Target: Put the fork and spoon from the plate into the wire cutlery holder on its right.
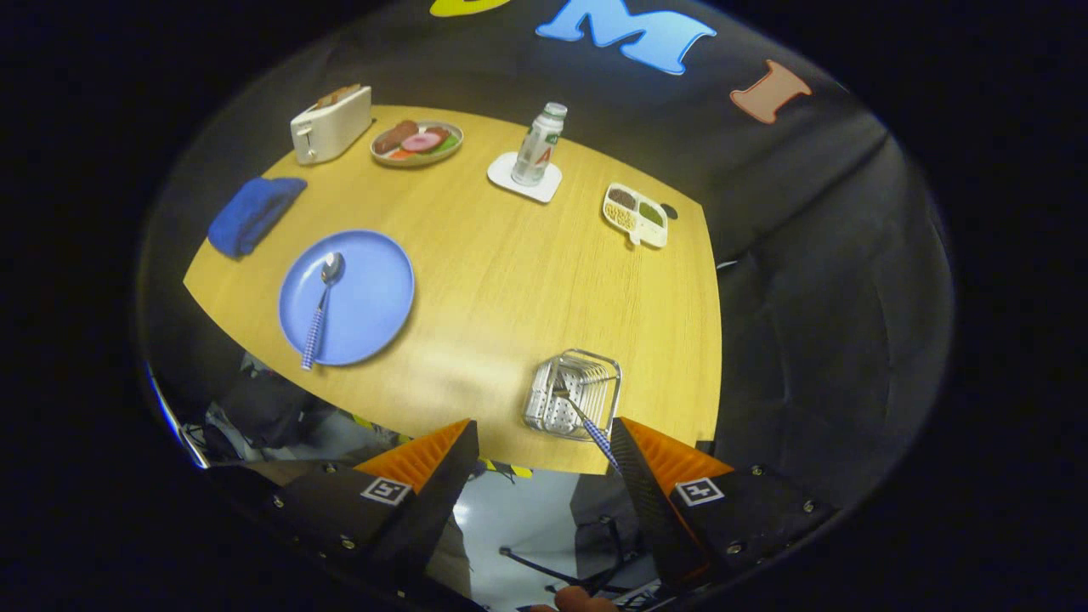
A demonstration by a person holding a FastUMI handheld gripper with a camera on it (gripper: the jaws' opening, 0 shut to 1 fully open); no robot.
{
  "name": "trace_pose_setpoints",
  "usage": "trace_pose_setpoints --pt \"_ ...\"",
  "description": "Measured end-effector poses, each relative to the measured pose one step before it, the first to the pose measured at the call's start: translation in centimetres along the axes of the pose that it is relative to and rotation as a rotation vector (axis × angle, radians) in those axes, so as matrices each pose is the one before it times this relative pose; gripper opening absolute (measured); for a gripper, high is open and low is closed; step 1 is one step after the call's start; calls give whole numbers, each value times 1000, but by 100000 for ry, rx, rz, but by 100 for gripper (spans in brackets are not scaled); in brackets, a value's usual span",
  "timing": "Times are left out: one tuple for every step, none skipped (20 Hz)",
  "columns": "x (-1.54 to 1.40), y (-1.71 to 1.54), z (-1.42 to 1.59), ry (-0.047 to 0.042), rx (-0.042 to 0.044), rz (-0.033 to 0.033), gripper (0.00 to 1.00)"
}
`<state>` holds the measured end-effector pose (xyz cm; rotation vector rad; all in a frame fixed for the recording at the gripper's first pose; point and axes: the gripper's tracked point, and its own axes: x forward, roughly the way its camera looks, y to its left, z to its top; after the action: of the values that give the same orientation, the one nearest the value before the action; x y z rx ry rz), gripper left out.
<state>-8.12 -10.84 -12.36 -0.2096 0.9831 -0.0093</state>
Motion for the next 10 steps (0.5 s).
trace_pose_setpoints --pt "-72 1035 781 -4445 1756 1436 97" --pt "-313 928 647 -4146 1503 821 97" --pt "-324 827 847 -4551 1205 882 97" --pt "-278 676 850 -4136 627 318 97" --pt "-301 561 827 -3647 384 178 96" --pt "-190 496 685 -3019 -18 31 97" --pt "-154 530 910 -3740 424 73 97" --pt "-184 554 761 -3605 603 -87 96" --pt "-191 589 647 -3579 1348 424 96" --pt "-138 826 444 -3062 1111 568 97"
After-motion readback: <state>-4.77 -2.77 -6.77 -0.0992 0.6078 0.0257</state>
